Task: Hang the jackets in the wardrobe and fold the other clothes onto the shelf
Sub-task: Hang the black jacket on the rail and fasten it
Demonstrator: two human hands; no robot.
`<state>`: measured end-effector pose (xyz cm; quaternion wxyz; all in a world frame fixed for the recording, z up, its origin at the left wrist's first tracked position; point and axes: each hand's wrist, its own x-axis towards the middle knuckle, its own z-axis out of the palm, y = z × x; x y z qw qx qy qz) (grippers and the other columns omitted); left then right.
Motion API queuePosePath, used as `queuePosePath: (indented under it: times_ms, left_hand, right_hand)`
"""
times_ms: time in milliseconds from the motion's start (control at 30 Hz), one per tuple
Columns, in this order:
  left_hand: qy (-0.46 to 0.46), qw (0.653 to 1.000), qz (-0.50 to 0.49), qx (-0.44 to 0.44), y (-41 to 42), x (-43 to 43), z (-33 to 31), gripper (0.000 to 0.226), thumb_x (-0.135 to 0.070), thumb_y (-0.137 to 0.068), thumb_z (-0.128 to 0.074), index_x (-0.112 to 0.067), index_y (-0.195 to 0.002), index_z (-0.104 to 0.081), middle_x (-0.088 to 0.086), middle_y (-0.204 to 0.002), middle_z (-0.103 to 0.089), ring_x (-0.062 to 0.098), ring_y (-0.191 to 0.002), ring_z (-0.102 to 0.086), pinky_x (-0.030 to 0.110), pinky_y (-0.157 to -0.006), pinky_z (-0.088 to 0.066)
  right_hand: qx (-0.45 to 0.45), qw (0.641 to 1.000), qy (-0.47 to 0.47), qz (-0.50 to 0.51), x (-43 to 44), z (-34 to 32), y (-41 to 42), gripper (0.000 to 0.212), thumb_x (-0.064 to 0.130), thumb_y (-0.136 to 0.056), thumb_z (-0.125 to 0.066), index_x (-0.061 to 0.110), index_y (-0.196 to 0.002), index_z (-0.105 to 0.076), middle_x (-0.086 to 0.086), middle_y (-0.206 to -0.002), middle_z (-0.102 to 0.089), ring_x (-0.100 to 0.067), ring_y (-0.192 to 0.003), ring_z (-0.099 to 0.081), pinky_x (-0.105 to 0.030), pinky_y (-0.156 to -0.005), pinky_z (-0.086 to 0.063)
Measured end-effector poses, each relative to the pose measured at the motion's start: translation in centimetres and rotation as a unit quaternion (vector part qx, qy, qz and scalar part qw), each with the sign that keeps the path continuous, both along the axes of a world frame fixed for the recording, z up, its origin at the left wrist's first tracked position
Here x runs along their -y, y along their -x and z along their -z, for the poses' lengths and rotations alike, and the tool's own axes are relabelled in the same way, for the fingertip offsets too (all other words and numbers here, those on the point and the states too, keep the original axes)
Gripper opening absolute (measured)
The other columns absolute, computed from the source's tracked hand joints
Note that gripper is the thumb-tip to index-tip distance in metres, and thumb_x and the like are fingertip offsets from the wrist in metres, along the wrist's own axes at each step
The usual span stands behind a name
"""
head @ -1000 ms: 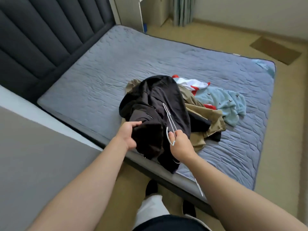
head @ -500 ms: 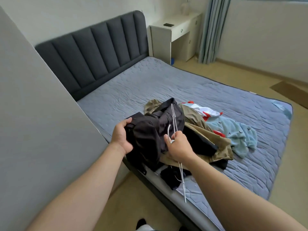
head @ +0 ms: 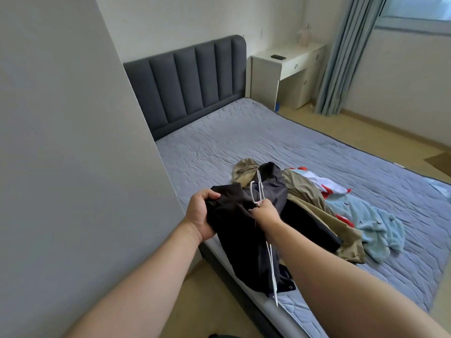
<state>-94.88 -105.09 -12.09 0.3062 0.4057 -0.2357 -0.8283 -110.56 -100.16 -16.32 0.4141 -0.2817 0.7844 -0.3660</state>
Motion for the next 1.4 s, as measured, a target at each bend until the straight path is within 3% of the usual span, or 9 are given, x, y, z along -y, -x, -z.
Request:
queuePosePath:
  times_ms: [367, 467, 633, 767, 900, 1000, 1133, 1267, 1400]
  left_hand:
    - [-0.100, 0.962, 0.188, 0.170, -1.5, 1.1, 6.0, 0.020, -0.012, -0.071, -0.057, -0.001, -0.076, -0.072, 0.018, -0.084, -0.072, 0.032, -0.074, -0.069, 0.035, -0.080, -0.057]
    - [-0.133, 0.963, 0.180, 0.153, -0.1, 1.2, 7.5, 0.031, -0.032, -0.084, -0.051, -0.009, -0.068, -0.066, 0.011, -0.076, -0.066, 0.028, -0.068, -0.064, 0.030, -0.067, -0.050]
    - [-0.177, 0.970, 0.120, 0.114, 3.6, 2.3, 9.4, 0.059, -0.055, -0.095, -0.043, -0.006, -0.105, -0.075, 0.019, -0.104, -0.075, 0.036, -0.096, -0.067, 0.039, -0.078, -0.052]
    - [-0.130, 0.981, 0.064, 0.127, 6.2, 3.7, 9.2, 0.026, -0.019, -0.099, -0.047, -0.004, -0.088, -0.065, 0.016, -0.076, -0.068, 0.034, -0.076, -0.062, 0.039, -0.069, -0.050]
    - [-0.071, 0.984, 0.001, 0.161, 7.5, 5.9, 7.7, 0.018, 0.008, -0.087, -0.043, 0.000, -0.082, -0.058, 0.017, -0.080, -0.063, 0.032, -0.071, -0.060, 0.043, -0.065, -0.052]
    - [-0.011, 0.989, -0.018, 0.147, 8.1, 6.4, 5.0, 0.029, 0.012, -0.079, -0.042, -0.002, -0.097, -0.059, 0.015, -0.079, -0.057, 0.032, -0.069, -0.060, 0.041, -0.060, -0.057]
    - [0.130, 0.978, 0.082, 0.138, 7.4, 3.5, 1.3, 0.070, 0.006, -0.067, -0.053, -0.004, -0.136, -0.053, 0.018, -0.120, -0.066, 0.043, -0.115, -0.062, 0.049, -0.098, -0.052]
    - [0.180, 0.968, 0.164, 0.067, 5.4, 1.6, -2.0, 0.036, 0.011, -0.080, -0.058, 0.006, -0.115, -0.063, 0.027, -0.102, -0.070, 0.037, -0.092, -0.071, 0.039, -0.075, -0.060]
    - [0.262, 0.934, 0.237, 0.047, 3.2, 1.4, -5.4, 0.039, 0.010, -0.066, -0.064, -0.001, -0.104, -0.066, 0.019, -0.091, -0.071, 0.029, -0.081, -0.070, 0.034, -0.074, -0.059]
  right_hand:
    - [-0.074, 0.993, 0.091, -0.001, 0.7, -2.8, -0.7, 0.008, 0.012, -0.101, -0.042, 0.015, -0.094, -0.042, 0.001, -0.081, -0.046, -0.014, -0.068, -0.042, -0.029, -0.060, -0.035]
    - [-0.065, 0.989, 0.136, -0.008, -0.1, -4.0, -0.4, 0.017, 0.010, -0.100, -0.043, 0.017, -0.085, -0.039, 0.001, -0.077, -0.042, -0.013, -0.065, -0.037, -0.024, -0.058, -0.035]
    - [-0.161, 0.970, 0.158, -0.090, -2.4, -5.5, 0.5, 0.020, 0.010, -0.097, -0.048, 0.021, -0.083, -0.038, 0.006, -0.074, -0.047, -0.009, -0.064, -0.041, -0.015, -0.056, -0.034]
    - [-0.180, 0.968, 0.111, -0.132, -5.0, -4.8, 1.7, 0.023, 0.016, -0.096, -0.051, 0.023, -0.081, -0.035, 0.005, -0.072, -0.047, -0.010, -0.063, -0.043, -0.019, -0.054, -0.033]
    - [-0.174, 0.975, 0.010, -0.141, -7.0, -3.1, 2.8, 0.019, 0.025, -0.094, -0.051, 0.023, -0.082, -0.037, -0.003, -0.077, -0.058, -0.019, -0.067, -0.052, -0.032, -0.058, -0.039]
    - [-0.150, 0.982, -0.020, -0.115, -7.6, -1.8, 3.0, 0.017, 0.029, -0.094, -0.051, 0.021, -0.084, -0.040, -0.003, -0.083, -0.065, -0.021, -0.074, -0.062, -0.036, -0.068, -0.051]
    - [-0.131, 0.990, 0.009, -0.048, -6.3, -1.3, 3.1, 0.023, 0.036, -0.097, -0.052, 0.023, -0.085, -0.039, -0.004, -0.088, -0.066, -0.027, -0.085, -0.069, -0.044, -0.079, -0.056]
    - [-0.079, 0.994, 0.056, 0.043, -3.8, -2.0, 3.0, 0.035, 0.057, -0.100, -0.045, 0.022, -0.092, -0.044, -0.005, -0.092, -0.065, -0.027, -0.088, -0.069, -0.050, -0.087, -0.055]
    - [0.100, 0.986, 0.033, 0.127, -1.1, -3.0, 2.7, 0.058, 0.062, -0.097, -0.048, 0.010, -0.122, -0.055, -0.014, -0.117, -0.065, -0.036, -0.106, -0.066, -0.049, -0.083, -0.059]
